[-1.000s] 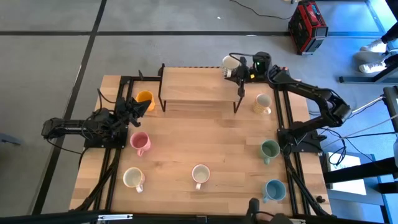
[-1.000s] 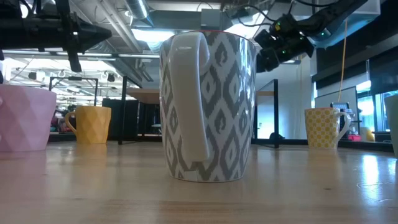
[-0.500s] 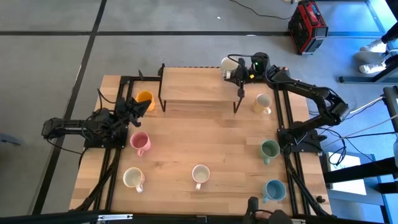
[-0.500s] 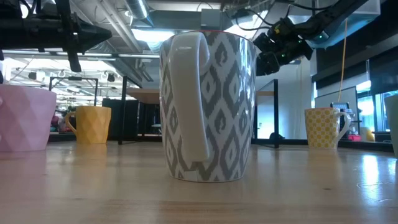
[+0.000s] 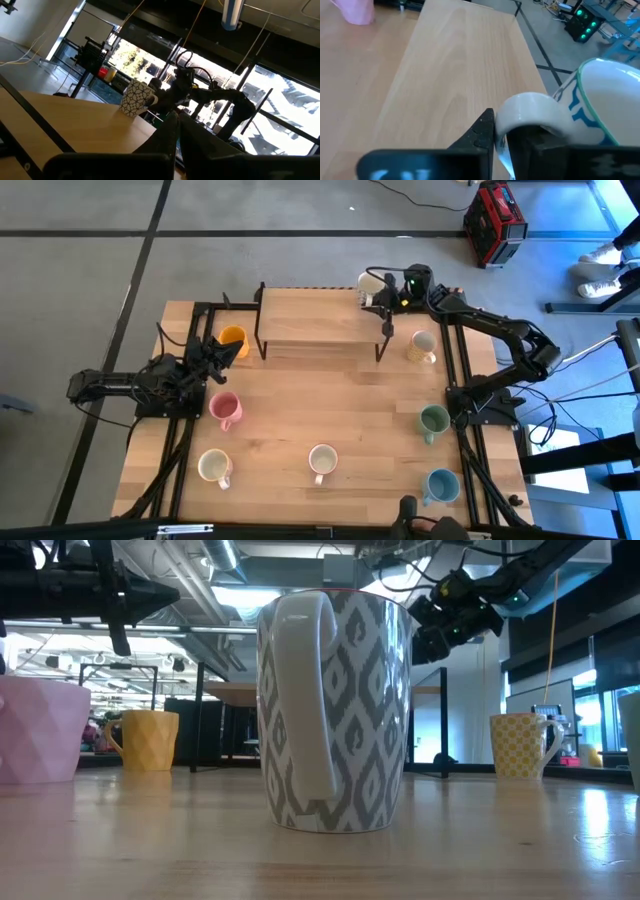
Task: Place coffee mugs
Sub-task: Put the blue patterned mug on the shelf
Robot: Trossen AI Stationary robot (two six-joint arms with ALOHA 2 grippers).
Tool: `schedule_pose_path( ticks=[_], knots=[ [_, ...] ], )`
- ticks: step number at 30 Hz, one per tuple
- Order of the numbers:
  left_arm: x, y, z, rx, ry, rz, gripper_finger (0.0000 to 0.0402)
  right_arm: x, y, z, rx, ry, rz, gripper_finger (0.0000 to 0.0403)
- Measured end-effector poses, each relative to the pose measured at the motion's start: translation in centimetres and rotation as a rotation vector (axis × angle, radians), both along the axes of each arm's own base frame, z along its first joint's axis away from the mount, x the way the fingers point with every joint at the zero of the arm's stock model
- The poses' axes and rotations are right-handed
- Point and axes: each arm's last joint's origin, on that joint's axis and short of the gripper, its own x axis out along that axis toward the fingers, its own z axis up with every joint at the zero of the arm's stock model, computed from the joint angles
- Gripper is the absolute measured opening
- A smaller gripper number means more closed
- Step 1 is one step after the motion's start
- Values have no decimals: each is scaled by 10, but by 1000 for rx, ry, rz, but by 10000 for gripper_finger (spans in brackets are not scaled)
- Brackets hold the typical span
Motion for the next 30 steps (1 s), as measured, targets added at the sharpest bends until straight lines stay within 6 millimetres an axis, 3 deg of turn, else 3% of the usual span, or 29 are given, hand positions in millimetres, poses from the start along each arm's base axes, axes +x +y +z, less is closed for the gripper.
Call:
schedule_pose_path(
  ticks=[23,30],
  knots=[
    [0,0,0,1,0,0,14,-7,6,5,44,40,-75,43],
    [0,0,0,1,1,0,14,-8,6,5,41,46,-87,90]
  ],
)
